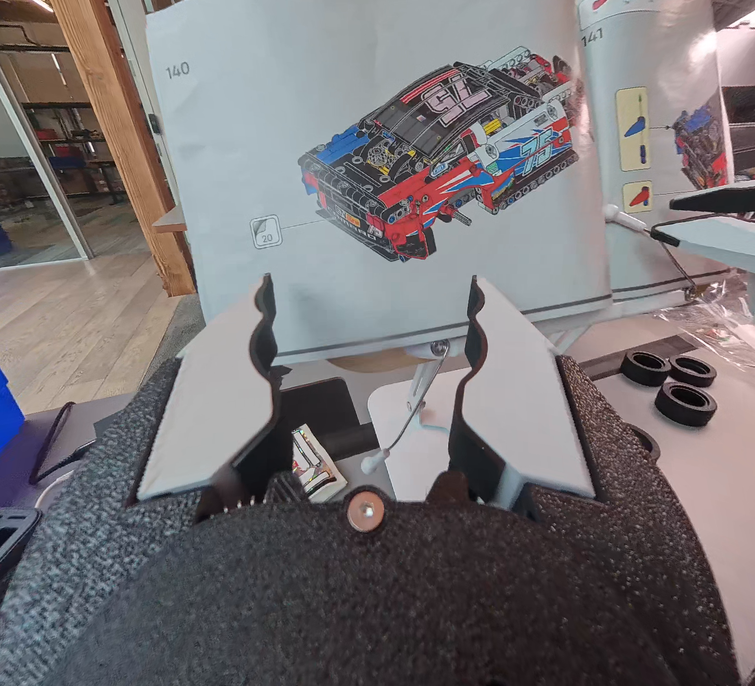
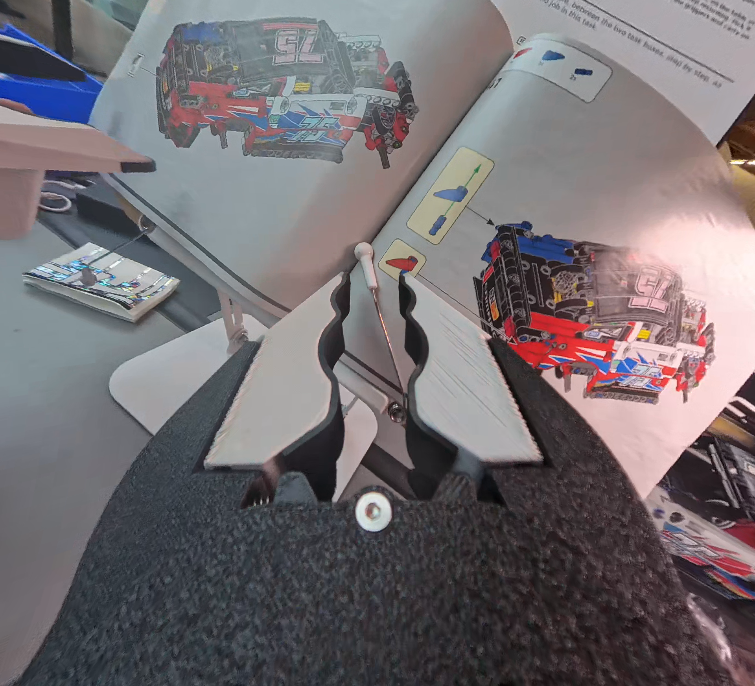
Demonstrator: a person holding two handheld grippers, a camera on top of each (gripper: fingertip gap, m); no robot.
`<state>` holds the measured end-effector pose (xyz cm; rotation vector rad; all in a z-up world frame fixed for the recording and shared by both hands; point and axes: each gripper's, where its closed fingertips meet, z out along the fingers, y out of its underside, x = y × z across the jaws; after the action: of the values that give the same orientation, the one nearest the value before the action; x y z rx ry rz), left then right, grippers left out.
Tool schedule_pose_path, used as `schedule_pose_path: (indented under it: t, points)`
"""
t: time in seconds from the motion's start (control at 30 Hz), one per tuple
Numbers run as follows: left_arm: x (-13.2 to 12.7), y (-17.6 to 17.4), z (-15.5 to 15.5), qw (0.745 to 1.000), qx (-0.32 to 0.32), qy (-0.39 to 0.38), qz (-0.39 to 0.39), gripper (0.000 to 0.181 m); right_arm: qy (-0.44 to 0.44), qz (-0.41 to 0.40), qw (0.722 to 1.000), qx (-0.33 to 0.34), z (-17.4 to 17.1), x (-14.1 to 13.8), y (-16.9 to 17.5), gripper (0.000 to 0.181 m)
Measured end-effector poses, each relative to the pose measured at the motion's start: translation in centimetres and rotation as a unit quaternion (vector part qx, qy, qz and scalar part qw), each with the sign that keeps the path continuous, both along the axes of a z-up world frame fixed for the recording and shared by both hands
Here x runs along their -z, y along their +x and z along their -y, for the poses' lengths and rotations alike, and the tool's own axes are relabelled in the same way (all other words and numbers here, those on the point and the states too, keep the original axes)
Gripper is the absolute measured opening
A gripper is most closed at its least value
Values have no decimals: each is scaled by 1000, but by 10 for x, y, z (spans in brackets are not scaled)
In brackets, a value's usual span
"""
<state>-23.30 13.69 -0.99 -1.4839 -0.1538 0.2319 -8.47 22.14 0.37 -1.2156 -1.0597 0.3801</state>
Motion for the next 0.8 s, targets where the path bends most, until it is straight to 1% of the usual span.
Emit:
schedule_pose_path:
  t: [0.07,0.13,0.2,0.27,0.3,0.47,0.57,0.63,0.67,0.73,0.8]
  points:
    - [5,-1,-14,1000,0,-21,8,94,-1,22,1000,-2,-2,1,-4,24]
    - [9,-2,-20,999,-17,-31,6,88,3,37,999,2,-6,4,-6,23]
    - [7,1,-20,999,-28,-27,-4,72,14,44,999,7,-10,7,-5,21]
    - [5,4,-18,999,-27,-18,-7,45,25,46,999,11,-11,7,-3,15]
    - [5,5,-17,999,-27,-18,-9,37,25,45,999,10,-11,7,-2,14]
    - [2,16,-16,1000,3,-24,-10,11,26,37,999,1,-8,11,1,1]
    - [-5,26,-16,999,27,-21,-8,0,25,30,999,8,-10,10,6,0]
    - [-14,37,-16,999,50,-11,-3,0,26,6,999,43,-21,2,19,0]
    - [-19,44,-16,998,64,-4,-1,0,15,-12,999,50,-26,-3,26,0]
    - [-30,56,-15,997,82,8,-7,0,-8,-60,997,53,-30,-13,43,0]
    - [-41,69,-15,995,98,19,-12,0,-6,-93,995,26,-21,-22,49,0]
